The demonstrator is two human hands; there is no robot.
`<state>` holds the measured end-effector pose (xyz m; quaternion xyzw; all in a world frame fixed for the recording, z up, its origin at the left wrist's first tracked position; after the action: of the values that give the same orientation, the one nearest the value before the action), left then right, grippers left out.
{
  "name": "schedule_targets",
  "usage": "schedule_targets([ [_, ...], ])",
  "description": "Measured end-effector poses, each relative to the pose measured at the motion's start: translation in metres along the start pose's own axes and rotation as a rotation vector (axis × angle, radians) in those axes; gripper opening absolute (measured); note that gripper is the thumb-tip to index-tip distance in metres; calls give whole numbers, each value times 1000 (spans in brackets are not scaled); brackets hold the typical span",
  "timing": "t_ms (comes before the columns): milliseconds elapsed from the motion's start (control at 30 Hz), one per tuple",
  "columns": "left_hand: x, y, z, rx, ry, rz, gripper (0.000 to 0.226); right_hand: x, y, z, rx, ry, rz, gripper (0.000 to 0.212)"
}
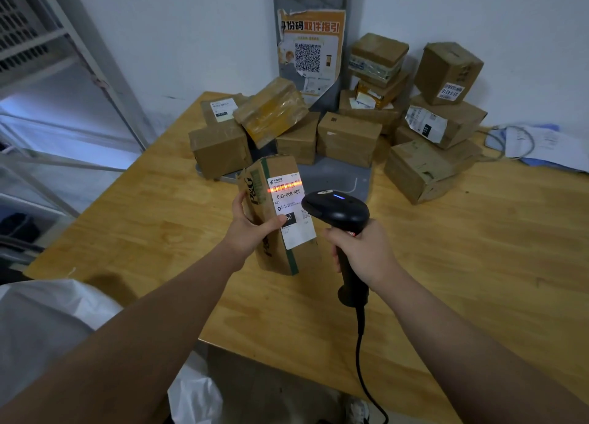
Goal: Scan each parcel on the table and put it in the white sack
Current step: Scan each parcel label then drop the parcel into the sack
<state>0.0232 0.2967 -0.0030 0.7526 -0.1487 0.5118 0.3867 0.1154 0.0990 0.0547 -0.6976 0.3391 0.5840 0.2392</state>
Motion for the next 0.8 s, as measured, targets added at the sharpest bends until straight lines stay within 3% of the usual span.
schedule_targets([
  [267,-3,22,-13,108,34,26,101,5,-11,23,-152,-82,-32,10],
  [467,-23,48,-44,276,107,-2,101,11,-16,60,-316,-180,16,18],
  [667,-68,110,-110,438,192,-16,94,9,26,122,-449,-228,24,12],
  [800,-108,165,-176,513,148,-12,103,12,69,181,-473,-224,0,22],
])
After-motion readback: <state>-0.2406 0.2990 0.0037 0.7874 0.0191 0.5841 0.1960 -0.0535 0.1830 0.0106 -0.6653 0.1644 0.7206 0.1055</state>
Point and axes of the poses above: each hand's wrist, its own y-axis away from the middle knuckle, its own z-axis out of the palm, x = y × z, the point moved 5 cm from there along -y, towards the middle knuckle, and after that the axes turned 8 degrees about -z, right-handed, at the moved point
